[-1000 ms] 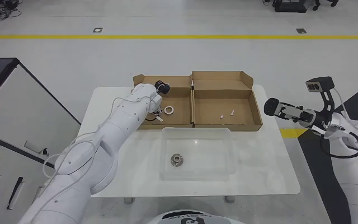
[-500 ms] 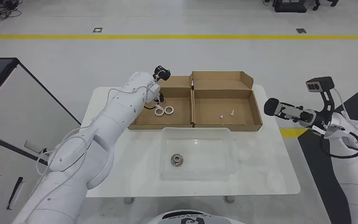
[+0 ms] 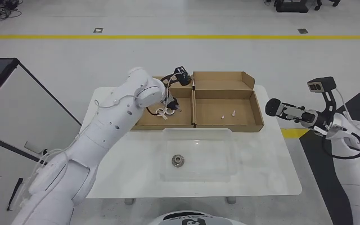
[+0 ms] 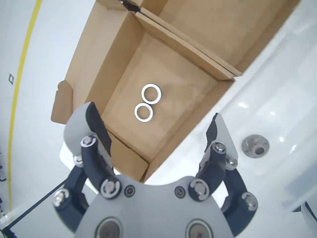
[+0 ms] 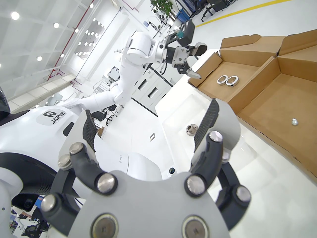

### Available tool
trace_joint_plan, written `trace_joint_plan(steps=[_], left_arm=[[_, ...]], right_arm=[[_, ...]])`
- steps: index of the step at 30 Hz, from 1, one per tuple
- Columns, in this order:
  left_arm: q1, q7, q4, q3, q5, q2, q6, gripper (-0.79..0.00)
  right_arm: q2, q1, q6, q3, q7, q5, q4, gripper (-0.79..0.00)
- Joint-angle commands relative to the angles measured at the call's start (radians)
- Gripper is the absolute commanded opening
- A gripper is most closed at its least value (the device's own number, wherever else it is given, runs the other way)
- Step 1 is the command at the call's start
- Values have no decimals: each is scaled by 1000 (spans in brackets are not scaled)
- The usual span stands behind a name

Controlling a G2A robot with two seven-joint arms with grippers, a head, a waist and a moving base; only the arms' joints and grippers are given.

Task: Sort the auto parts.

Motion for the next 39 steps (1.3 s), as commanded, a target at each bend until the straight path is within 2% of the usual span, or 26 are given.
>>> trace_joint_plan(steps=[1, 3, 6, 11, 16, 30, 34, 39], left_arm=[[50, -71, -130, -29, -19, 16, -13, 0], [83, -122, -204, -40, -46, 26, -19, 0], [103, -152, -278, -13, -73, 36, 5, 0], [83, -193, -329, 54, -141, 45, 45, 0], [37, -238, -319, 137, -221, 41, 91, 0], [-110, -241, -186, 384, -365, 20, 125, 0], [-130, -241, -180, 429, -399, 24, 119, 0], [-131, -241, -193, 441, -420, 34, 119, 0]], right_arm=[[0, 0, 0, 0, 0, 0, 0, 0], [0, 0, 0, 0, 0, 0, 0, 0], [0, 0, 0, 0, 0, 0, 0, 0], [0, 0, 0, 0, 0, 0, 0, 0], [0, 0, 0, 0, 0, 0, 0, 0], [0, 0, 0, 0, 0, 0, 0, 0], [0, 0, 0, 0, 0, 0, 0, 0], [0, 0, 0, 0, 0, 0, 0, 0]])
